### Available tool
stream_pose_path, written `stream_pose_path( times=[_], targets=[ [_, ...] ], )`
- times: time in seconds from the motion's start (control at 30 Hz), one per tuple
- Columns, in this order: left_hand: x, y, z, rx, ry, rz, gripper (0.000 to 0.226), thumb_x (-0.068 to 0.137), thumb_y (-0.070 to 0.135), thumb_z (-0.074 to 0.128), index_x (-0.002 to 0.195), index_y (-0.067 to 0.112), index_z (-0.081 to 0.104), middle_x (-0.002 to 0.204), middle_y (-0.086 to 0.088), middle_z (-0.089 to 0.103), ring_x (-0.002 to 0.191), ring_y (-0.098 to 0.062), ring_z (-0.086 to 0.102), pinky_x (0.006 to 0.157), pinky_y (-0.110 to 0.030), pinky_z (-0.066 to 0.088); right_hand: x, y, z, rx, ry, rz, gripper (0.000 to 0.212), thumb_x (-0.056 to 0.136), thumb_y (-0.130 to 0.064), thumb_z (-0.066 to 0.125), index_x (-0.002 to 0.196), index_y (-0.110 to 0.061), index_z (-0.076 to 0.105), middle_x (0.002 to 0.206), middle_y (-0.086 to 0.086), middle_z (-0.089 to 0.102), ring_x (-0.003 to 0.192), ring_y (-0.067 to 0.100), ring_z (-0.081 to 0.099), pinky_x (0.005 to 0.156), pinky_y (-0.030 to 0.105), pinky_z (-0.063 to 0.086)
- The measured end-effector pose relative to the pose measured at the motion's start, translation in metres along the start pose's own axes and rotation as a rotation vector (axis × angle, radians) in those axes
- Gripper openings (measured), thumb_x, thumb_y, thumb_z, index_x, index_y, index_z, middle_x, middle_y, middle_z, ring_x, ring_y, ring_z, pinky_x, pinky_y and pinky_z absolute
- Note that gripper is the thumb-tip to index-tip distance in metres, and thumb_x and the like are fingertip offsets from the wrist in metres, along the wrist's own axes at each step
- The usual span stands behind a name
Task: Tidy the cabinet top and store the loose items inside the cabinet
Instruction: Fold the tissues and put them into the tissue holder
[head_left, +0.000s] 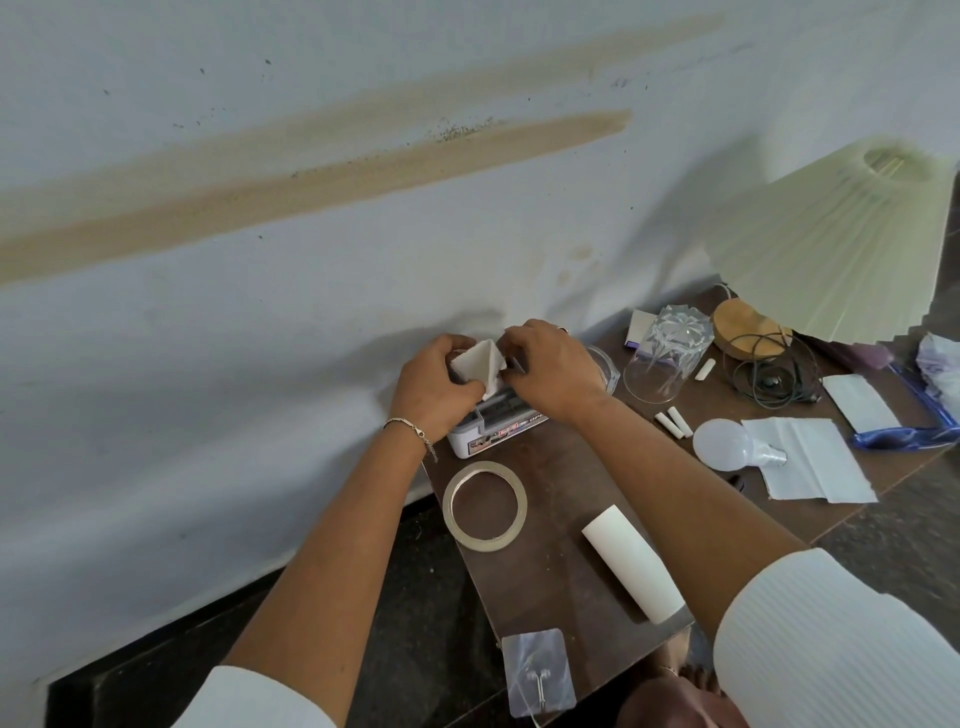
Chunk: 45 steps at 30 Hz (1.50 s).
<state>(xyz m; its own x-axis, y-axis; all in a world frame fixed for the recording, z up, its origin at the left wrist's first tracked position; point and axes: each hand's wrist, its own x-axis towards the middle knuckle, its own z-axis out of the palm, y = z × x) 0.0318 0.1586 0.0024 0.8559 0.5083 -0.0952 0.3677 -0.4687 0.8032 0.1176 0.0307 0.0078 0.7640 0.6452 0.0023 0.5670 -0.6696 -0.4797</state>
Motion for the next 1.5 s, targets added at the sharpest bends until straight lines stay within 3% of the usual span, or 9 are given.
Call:
stream_pose_path(
  times=[0.13,0.27,0.43,0.57,0.73,0.87,1.0,1.23,1.5],
  targets=[
    [-0.003,0.004,0.002,-0.231,0.015,-0.114,0.03,0.08,0.004,0.06,0.105,0.021,0.058,0.089,-0.004,0.066,0.06,-0.019,0.071,0.05,-0.024,0.056,-0.004,0.002,0.001,0.076,0.051,-0.005,0.019,0.083,-0.026,0.067,0.102,-0.024,0.066,0.099,-0.001,0.062,0.095,0.021,0.058,0.082,0.038,0.049],
    [-0.007,0.009,0.006,-0.377,0.105,-0.167,0.026,0.085,0.003,0.048,0.102,0.019,0.058,0.098,-0.006,0.064,0.071,-0.029,0.07,0.065,-0.036,0.059,-0.007,0.007,0.006,0.001,0.102,0.046,0.015,0.087,-0.027,0.062,0.101,-0.024,0.066,0.098,0.0,0.062,0.097,0.026,0.058,0.083,0.037,0.044],
    [-0.013,0.013,0.008,-0.503,0.169,-0.162,0.019,0.086,0.011,0.051,0.101,0.014,0.062,0.092,-0.007,0.067,0.074,-0.023,0.068,0.069,-0.03,0.056,-0.009,0.01,0.011,-0.036,0.088,0.123,0.018,0.087,-0.029,0.064,0.102,-0.023,0.069,0.104,0.005,0.06,0.1,0.03,0.058,0.085,0.038,0.042],
    [-0.012,0.016,0.009,-0.464,0.128,-0.166,0.018,0.083,0.012,0.057,0.1,0.015,0.063,0.093,-0.008,0.07,0.083,-0.026,0.069,0.083,-0.041,0.057,-0.011,0.009,0.013,0.013,0.113,0.104,0.031,0.081,-0.027,0.069,0.112,-0.022,0.063,0.104,0.004,0.058,0.099,0.028,0.058,0.084,0.038,0.042],
    [-0.011,0.019,0.008,-0.327,0.066,-0.173,0.03,0.071,0.025,0.055,0.099,0.017,0.063,0.095,-0.008,0.071,0.088,-0.025,0.069,0.088,-0.043,0.054,-0.012,0.006,0.011,0.062,0.153,0.06,0.023,0.088,-0.018,0.057,0.109,-0.022,0.066,0.102,0.002,0.064,0.099,0.027,0.059,0.085,0.039,0.044],
    [-0.011,0.017,0.005,-0.196,0.128,-0.124,0.029,0.078,0.005,0.056,0.104,0.017,0.063,0.102,-0.005,0.068,0.084,-0.016,0.062,0.085,-0.026,0.05,-0.016,0.005,0.007,0.036,0.13,0.058,0.04,0.089,-0.018,0.058,0.128,-0.026,0.058,0.115,0.003,0.063,0.111,0.027,0.056,0.094,0.041,0.043],
    [-0.018,0.025,0.002,-0.13,0.182,-0.041,0.03,0.079,0.002,0.055,0.102,0.019,0.063,0.102,-0.001,0.065,0.078,-0.006,0.054,0.075,-0.018,0.041,-0.03,0.009,-0.003,0.131,0.184,0.09,0.054,0.085,-0.014,0.061,0.136,-0.025,0.049,0.122,0.001,0.059,0.111,0.025,0.056,0.095,0.04,0.044],
    [-0.043,0.079,0.049,-0.174,0.116,0.112,0.025,0.08,0.003,0.055,0.099,0.016,0.064,0.096,0.0,0.065,0.079,-0.008,0.056,0.071,-0.009,0.042,-0.083,0.034,-0.032,0.229,0.358,0.144,0.051,0.084,-0.013,0.059,0.134,-0.02,0.048,0.117,0.001,0.061,0.107,0.021,0.057,0.092,0.041,0.047],
    [-0.08,0.128,0.14,-0.165,-0.093,0.224,0.021,0.079,0.003,0.059,0.096,0.016,0.063,0.086,0.006,0.063,0.071,0.003,0.056,0.066,0.001,0.039,-0.162,0.111,-0.068,0.229,0.518,0.347,0.04,0.084,-0.016,0.062,0.122,-0.02,0.055,0.11,-0.003,0.062,0.102,0.017,0.057,0.087,0.036,0.049]
  ],
)
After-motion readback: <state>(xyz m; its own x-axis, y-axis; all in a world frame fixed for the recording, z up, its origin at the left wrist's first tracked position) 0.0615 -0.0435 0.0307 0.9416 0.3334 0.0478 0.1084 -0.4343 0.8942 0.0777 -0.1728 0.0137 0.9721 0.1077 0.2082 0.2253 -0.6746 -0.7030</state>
